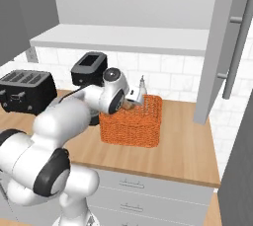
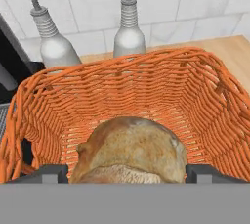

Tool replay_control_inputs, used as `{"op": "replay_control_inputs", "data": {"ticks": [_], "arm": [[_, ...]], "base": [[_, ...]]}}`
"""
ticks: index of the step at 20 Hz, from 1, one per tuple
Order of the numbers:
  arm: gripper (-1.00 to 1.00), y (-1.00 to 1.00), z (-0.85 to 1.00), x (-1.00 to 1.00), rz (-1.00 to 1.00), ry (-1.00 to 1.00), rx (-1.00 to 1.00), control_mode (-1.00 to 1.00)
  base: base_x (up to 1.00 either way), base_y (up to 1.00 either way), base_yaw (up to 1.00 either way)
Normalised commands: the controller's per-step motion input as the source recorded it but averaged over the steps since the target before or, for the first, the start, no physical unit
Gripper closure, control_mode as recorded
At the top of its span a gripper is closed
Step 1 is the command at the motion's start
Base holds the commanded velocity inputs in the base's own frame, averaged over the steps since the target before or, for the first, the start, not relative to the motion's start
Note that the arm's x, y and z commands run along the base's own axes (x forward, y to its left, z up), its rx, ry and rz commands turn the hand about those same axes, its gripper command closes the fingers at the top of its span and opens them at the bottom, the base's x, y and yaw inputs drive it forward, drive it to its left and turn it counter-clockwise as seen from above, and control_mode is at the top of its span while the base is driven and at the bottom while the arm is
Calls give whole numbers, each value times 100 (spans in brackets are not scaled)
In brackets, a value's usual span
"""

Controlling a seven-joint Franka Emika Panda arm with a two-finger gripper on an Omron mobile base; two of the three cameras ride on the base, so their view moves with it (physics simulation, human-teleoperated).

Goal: Open the cabinet, pick up the bread from the cabinet and place it in the basket. Then move the basket to the dining counter.

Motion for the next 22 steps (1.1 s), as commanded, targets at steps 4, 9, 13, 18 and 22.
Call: {"op": "replay_control_inputs", "data": {"ticks": [4,9,13,18,22], "arm": [[100,-2,-48,54,4,11,0,-100],[100,-4,-35,50,4,13,0,-100],[100,-16,-47,26,6,17,0,-100],[100,-19,-40,30,6,13,1,-100],[100,-6,-21,21,8,3,3,-100]], "base": [[0,0,0],[0,0,0],[0,0,0],[0,0,0],[0,0,0]]}}
